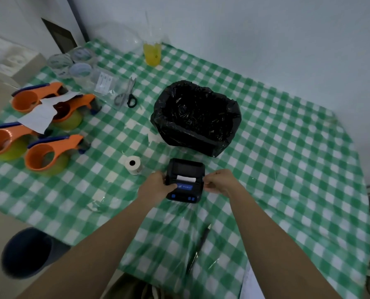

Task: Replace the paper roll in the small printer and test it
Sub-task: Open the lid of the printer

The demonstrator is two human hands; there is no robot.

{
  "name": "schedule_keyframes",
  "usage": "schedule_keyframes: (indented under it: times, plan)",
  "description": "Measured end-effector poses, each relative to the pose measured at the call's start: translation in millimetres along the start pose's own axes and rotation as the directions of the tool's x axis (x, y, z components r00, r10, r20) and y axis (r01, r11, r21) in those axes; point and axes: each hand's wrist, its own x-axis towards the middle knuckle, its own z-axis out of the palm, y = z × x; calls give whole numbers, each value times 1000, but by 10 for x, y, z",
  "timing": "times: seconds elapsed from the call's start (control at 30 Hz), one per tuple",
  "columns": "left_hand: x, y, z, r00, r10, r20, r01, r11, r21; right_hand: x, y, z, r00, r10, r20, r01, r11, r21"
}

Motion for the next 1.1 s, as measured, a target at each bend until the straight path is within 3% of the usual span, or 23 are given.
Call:
schedule_keyframes:
  times: [0.2, 0.3, 0.43, 0.57, 0.8, 0.97, 1.1]
  plan:
    - [16, 11, -17, 1000, 1, 13, -1, 999, 39, -37, -6, 46, 998, -47, -44, 47, 999, -9]
    - [30, 8, -26, 999, 2, 39, -4, 999, 47, -83, 70, 86, 978, -176, -112, 162, 979, -124]
    - [64, 4, -37, 998, -3, 66, 0, 999, 50, -173, 232, 202, 877, -423, -227, 331, 875, -353]
    - [59, 15, -38, 998, 1, 59, -5, 997, 79, -211, 234, 407, 793, -548, -265, 399, 797, -454]
    - [25, 47, -40, 998, 18, 52, -24, 994, 104, -124, 155, 554, 828, -463, -316, 318, 852, -415]
    - [3, 41, -122, 996, 54, 72, -60, 994, 95, -251, 130, 477, 820, -527, -221, 440, 829, -345]
    - [-46, 96, -250, 992, 123, 9, -123, 991, 46, -478, 113, 368, 834, -524, -174, 497, 850, -175]
